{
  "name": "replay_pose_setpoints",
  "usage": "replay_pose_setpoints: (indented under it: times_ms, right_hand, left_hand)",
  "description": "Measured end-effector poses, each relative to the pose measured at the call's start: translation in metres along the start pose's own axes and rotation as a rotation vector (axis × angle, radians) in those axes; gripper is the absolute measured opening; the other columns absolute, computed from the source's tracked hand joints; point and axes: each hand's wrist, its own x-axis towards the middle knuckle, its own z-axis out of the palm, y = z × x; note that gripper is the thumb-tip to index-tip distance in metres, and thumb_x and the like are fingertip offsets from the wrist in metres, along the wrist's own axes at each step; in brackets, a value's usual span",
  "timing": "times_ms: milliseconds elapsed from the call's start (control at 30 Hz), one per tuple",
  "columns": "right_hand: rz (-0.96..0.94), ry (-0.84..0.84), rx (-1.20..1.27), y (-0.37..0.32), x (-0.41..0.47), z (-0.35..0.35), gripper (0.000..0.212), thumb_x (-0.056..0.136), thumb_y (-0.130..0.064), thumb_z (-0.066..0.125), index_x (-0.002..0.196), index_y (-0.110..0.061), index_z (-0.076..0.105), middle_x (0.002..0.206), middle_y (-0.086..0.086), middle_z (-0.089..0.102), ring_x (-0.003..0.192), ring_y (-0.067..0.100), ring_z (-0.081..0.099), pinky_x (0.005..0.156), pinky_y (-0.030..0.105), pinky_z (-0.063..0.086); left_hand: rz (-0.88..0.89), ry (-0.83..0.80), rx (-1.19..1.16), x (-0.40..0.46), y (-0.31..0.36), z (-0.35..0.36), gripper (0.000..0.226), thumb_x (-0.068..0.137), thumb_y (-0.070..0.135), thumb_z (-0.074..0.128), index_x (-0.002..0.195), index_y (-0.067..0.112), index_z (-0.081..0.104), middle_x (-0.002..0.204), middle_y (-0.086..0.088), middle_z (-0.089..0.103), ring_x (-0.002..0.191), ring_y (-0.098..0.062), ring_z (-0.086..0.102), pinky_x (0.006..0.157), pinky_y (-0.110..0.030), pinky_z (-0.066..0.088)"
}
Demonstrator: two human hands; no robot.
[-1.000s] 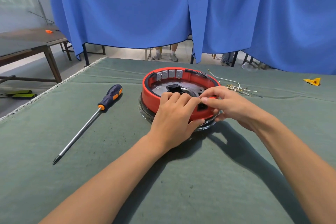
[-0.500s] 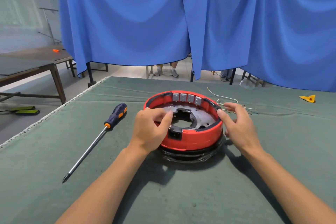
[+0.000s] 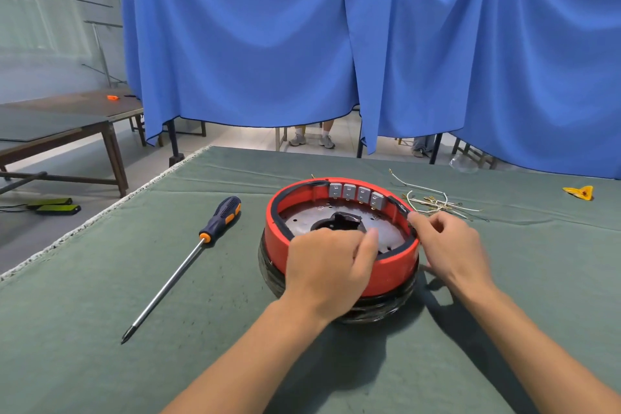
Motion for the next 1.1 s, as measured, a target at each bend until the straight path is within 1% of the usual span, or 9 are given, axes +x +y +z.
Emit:
replay_pose_setpoints:
  times_ms: [100,167,367,533,700,800,900,967,1100]
  right_hand:
    - [0.037,0.008,0.104,0.003,0.005,-0.002,0.046,0.074,-0.060,0.052,0.070,-0.016,0.063,0.066,-0.002,0.068,0.061,0.023,0.067,0.066,0.048,0.058]
    - [-0.008,-0.039,0.141,0.006,0.006,0.002,0.030,0.082,-0.052,0.058,0.081,-0.024,0.066,0.081,-0.004,0.070,0.079,0.022,0.067,0.076,0.050,0.056]
    - [-0.052,-0.071,0.169,0.008,0.003,0.017,0.020,0.093,-0.038,0.049,0.092,-0.025,0.065,0.104,0.000,0.067,0.099,0.021,0.059,0.091,0.043,0.047]
    - [-0.102,-0.016,0.087,0.001,-0.009,0.020,0.038,0.096,-0.044,0.041,0.067,-0.023,0.054,0.087,0.001,0.061,0.086,0.024,0.054,0.077,0.038,0.041]
    - [-0.193,-0.021,0.012,-0.006,-0.020,0.026,0.049,0.093,-0.059,0.030,0.060,-0.026,0.046,0.079,-0.005,0.055,0.077,0.018,0.050,0.069,0.032,0.031]
    - [-0.164,-0.029,0.068,-0.001,-0.012,0.022,0.058,0.096,-0.055,0.028,0.073,-0.016,0.063,0.086,-0.001,0.063,0.086,0.023,0.058,0.075,0.036,0.041]
    - [-0.105,0.004,0.011,0.014,0.002,0.017,0.036,0.097,-0.041,0.043,0.084,-0.018,0.067,0.099,0.002,0.068,0.092,0.024,0.061,0.081,0.037,0.046]
    - [-0.076,0.016,-0.106,0.026,0.012,0.016,0.012,0.091,-0.027,0.054,0.088,-0.022,0.065,0.104,0.002,0.066,0.096,0.022,0.059,0.079,0.031,0.042]
    - [-0.035,0.020,-0.229,0.035,0.035,0.018,0.020,0.086,-0.019,0.054,0.103,-0.022,0.063,0.119,0.001,0.058,0.104,0.025,0.057,0.083,0.034,0.042]
  left_hand:
    - [-0.062,-0.070,-0.117,0.008,-0.018,-0.006,0.072,0.083,0.056,0.021,0.058,0.007,0.066,0.052,-0.005,0.061,0.056,-0.021,0.058,0.058,-0.038,0.043]
    - [-0.084,-0.104,-0.191,0.012,-0.032,-0.012,0.074,0.081,0.057,0.023,0.053,0.001,0.062,0.049,-0.012,0.057,0.054,-0.027,0.055,0.059,-0.040,0.042]
    - [0.003,-0.108,0.039,0.011,-0.021,-0.014,0.050,0.087,0.034,0.047,0.046,0.017,0.025,0.038,0.003,0.025,0.045,-0.022,0.034,0.049,-0.029,0.026]
    - [0.021,-0.079,0.236,0.009,0.000,-0.006,0.040,0.080,0.027,0.062,0.046,0.019,0.041,0.040,0.002,0.048,0.040,-0.020,0.048,0.042,-0.019,0.008]
    - [0.034,-0.115,0.308,0.011,0.008,-0.002,0.039,0.092,0.041,0.045,0.058,0.023,0.042,0.055,-0.004,0.060,0.052,-0.026,0.057,0.050,-0.027,0.027]
    - [0.058,-0.088,0.288,0.015,0.005,0.006,0.040,0.096,0.046,0.039,0.063,0.024,0.039,0.062,-0.006,0.061,0.061,-0.029,0.058,0.054,-0.029,0.028]
    - [0.023,-0.105,0.294,0.023,-0.001,0.012,0.041,0.098,0.043,0.036,0.064,0.022,0.041,0.060,-0.001,0.050,0.062,-0.026,0.052,0.056,-0.030,0.026]
    - [0.031,-0.101,0.303,0.027,-0.001,0.015,0.042,0.094,0.037,0.048,0.056,0.021,0.040,0.049,0.000,0.044,0.048,-0.025,0.049,0.049,-0.026,0.025]
    - [0.056,-0.022,0.335,0.028,-0.002,0.017,0.044,0.080,0.031,0.060,0.043,0.019,0.041,0.034,0.000,0.039,0.029,-0.021,0.039,0.040,-0.020,0.019]
